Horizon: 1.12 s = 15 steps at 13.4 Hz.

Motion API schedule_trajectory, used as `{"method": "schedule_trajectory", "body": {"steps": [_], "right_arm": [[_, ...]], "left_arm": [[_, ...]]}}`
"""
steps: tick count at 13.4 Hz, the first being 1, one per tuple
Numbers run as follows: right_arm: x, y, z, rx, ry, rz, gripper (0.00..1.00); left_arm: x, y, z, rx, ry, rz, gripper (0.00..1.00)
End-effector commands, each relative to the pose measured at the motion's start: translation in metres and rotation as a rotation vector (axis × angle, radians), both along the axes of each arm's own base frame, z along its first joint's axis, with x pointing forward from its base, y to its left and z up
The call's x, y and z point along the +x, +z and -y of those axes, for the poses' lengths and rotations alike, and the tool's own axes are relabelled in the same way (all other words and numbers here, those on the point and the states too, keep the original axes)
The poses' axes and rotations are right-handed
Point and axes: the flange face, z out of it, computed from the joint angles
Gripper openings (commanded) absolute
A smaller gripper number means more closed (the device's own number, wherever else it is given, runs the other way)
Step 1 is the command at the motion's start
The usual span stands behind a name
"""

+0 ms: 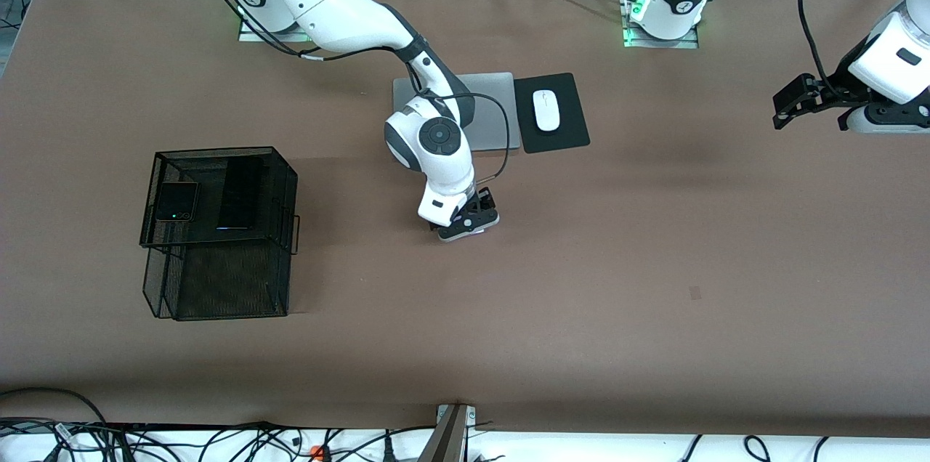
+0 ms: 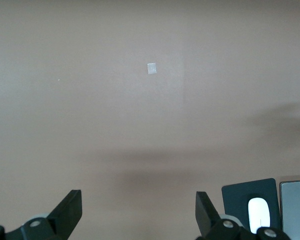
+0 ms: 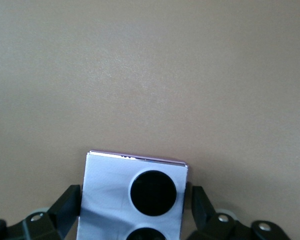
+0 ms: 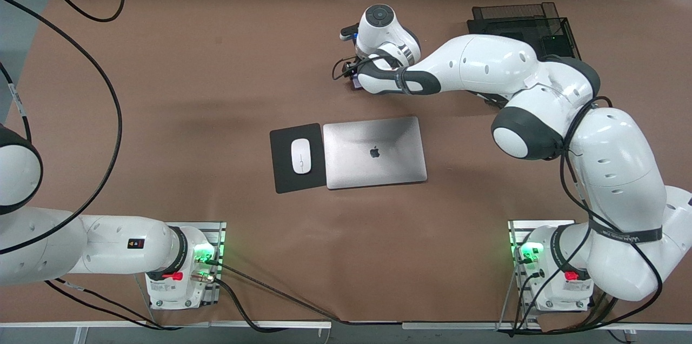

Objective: Place phones with both arms
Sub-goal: 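Carry the white phone into the basket's back compartment and open the right gripper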

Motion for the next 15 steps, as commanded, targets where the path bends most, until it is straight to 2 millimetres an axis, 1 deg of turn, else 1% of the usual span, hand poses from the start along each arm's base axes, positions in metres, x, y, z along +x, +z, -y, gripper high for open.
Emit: {"method": "schedule_trajectory", "body": {"steps": [1, 2, 3, 4, 6, 8, 9, 10, 11, 12, 14, 15], "right_arm": [[0.005, -0.007, 0.001, 0.007, -0.021, 0.003, 0.5], [0.005, -0.006, 0.001, 0.008, -0.022, 0.002, 0.22], [0.006, -0.002, 0.001, 0.011, -0.025, 0.004, 0.06], [0.006, 0.0, 0.0, 0.014, -0.04, 0.001, 0.0], [0.004, 0.006, -0.004, 0.02, -0.059, 0.004, 0.0], [0.002, 0.02, -0.004, -0.015, -0.078, -0.028, 0.0], [0.005, 0.042, -0.006, -0.038, -0.096, -0.049, 0.0], [0.007, 0.078, -0.013, -0.048, -0.102, -0.067, 0.0], [0.003, 0.109, -0.019, -0.066, -0.1, -0.093, 0.0], [0.002, 0.138, -0.018, -0.08, -0.105, -0.11, 0.0], [0.001, 0.206, -0.006, -0.07, -0.114, -0.101, 0.0], [0.008, 0.229, 0.012, -0.072, -0.131, -0.099, 0.0]], "left_arm": [[-0.001, 0.003, -0.003, 0.0, -0.02, 0.01, 1.0], [-0.001, 0.004, -0.003, 0.0, -0.019, 0.011, 1.0], [-0.001, 0.003, -0.003, 0.0, -0.017, 0.01, 1.0], [-0.001, 0.003, -0.003, 0.0, -0.017, 0.01, 1.0], [-0.001, 0.003, -0.003, 0.0, -0.019, 0.01, 1.0], [-0.001, 0.003, -0.003, 0.0, -0.017, 0.011, 1.0], [-0.001, 0.005, -0.003, 0.0, -0.014, 0.014, 1.0], [-0.001, 0.006, -0.002, 0.0, -0.014, 0.015, 1.0], [-0.001, 0.005, -0.002, 0.0, -0.014, 0.013, 1.0], [0.0, 0.004, -0.003, 0.0, -0.017, 0.011, 1.0], [0.0, 0.004, -0.001, 0.0, -0.014, 0.012, 1.0], [0.0, 0.004, -0.001, 0.0, -0.013, 0.01, 1.0]]}}
